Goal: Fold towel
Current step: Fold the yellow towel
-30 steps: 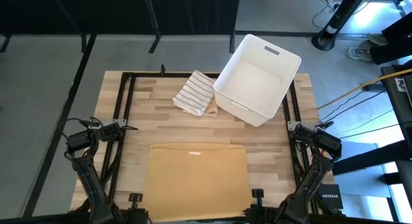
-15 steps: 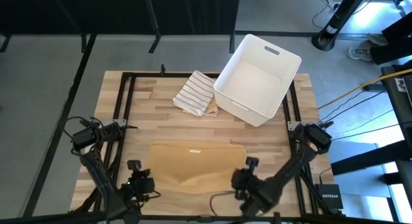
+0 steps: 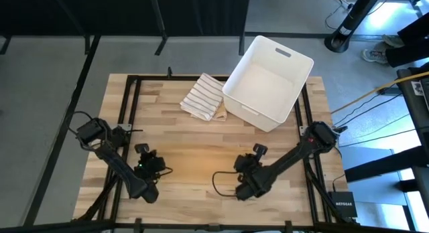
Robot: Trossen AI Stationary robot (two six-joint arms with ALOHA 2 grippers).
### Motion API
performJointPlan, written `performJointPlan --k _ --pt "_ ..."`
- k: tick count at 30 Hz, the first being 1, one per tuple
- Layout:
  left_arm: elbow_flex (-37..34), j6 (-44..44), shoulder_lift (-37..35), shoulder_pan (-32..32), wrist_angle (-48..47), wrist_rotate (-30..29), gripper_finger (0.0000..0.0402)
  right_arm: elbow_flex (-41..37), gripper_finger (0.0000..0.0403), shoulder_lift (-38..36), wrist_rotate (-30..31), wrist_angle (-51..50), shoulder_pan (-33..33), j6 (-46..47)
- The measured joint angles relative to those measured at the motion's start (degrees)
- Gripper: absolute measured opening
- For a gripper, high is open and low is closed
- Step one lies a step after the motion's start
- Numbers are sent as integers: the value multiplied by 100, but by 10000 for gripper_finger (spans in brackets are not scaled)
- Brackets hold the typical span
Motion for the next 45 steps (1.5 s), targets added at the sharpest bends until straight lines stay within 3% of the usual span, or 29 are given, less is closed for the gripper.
performJointPlan --k 6,14,18,26,33,38,45 --pt "-458 457 2 53 893 7 0 -430 1 0 -71 554 8 -102" --pt "-487 377 2 79 961 -32 0 -485 1 0 135 566 -125 -107" --pt "-487 177 2 137 1018 -34 14 -485 13 0 -55 591 -285 -109" --pt "-414 311 2 167 844 80 114 -409 112 2 -71 397 -425 -109" --pt "204 425 -239 5 540 97 173 509 195 2 -134 -652 -356 -98" --pt "-54 783 -789 -53 1834 111 188 682 220 -56 -177 -309 -214 7" --pt "-911 2401 -1161 279 4595 397 192 -390 222 -646 -425 -270 -113 1632"
